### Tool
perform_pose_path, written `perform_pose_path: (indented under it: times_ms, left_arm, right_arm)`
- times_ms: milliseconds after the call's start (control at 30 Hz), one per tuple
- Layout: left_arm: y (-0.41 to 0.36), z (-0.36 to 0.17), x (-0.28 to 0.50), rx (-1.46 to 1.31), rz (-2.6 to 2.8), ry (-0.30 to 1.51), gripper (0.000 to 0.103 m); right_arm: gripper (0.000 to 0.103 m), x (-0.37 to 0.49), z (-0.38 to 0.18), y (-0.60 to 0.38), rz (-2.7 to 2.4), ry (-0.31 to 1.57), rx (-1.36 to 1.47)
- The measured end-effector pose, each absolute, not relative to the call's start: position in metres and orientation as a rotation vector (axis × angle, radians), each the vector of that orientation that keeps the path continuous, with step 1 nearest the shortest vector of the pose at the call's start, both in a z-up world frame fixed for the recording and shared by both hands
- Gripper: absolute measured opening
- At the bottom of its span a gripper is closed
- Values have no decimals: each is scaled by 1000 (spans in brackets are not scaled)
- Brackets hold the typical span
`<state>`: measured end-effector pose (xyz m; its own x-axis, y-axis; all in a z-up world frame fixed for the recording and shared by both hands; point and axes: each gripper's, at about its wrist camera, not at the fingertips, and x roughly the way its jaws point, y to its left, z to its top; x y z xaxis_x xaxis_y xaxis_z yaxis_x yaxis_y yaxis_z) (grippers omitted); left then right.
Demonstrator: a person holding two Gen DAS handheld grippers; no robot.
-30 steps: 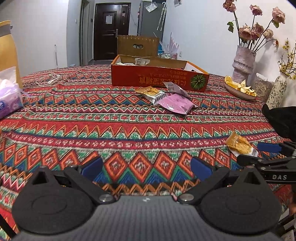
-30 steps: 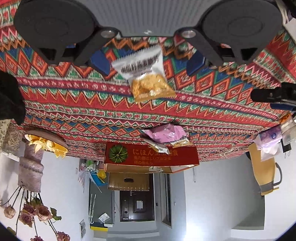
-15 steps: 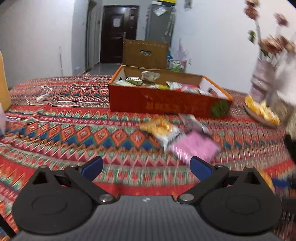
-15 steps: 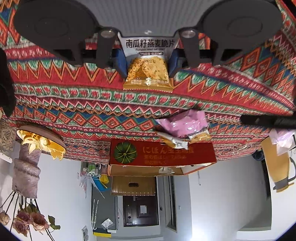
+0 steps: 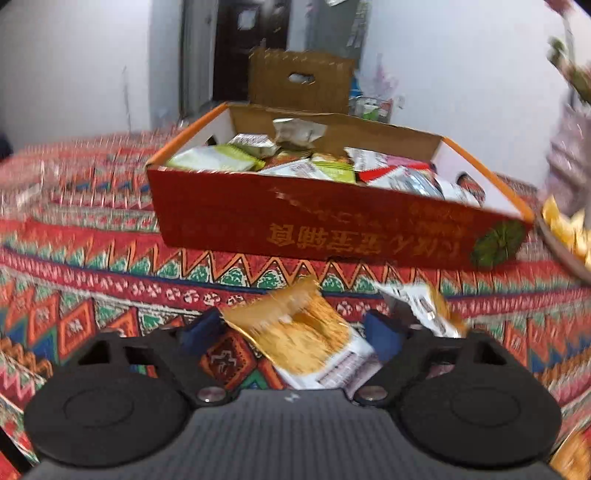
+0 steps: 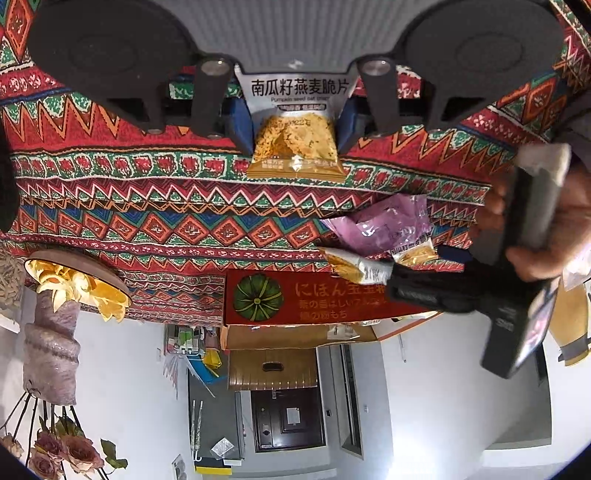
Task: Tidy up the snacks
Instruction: 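Grasp a gold-white packet with the left tool while the right tool grasps another, then carry both gold-white packets into the orange box and open both tools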
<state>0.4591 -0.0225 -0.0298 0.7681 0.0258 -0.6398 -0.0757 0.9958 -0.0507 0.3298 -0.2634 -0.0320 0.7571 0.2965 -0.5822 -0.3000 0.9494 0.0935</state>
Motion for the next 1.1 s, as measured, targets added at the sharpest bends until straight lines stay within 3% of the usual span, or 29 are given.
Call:
perform_pose_path:
  times_ms: [33,67,167,833,1100]
  left_arm:
    - [-23,-31,454,-50,55,683,66]
    - [-23,-31,450,-32,53,675,51]
    - [-14,-30,436,-25,42,680,43]
    - [14,13,208,-93,-29,588,43]
    - [3,25,168,-43,-53,533,43]
  right_arm:
    - [47,329,-32,-263,322,631,-7]
    - [47,328,-32,-263,317,630,-9]
    - [46,325,-31,-263,303,627,-14]
    - [46,230,-3,-243,341,569,-27]
    - [46,194,20,-230,390,499,-45]
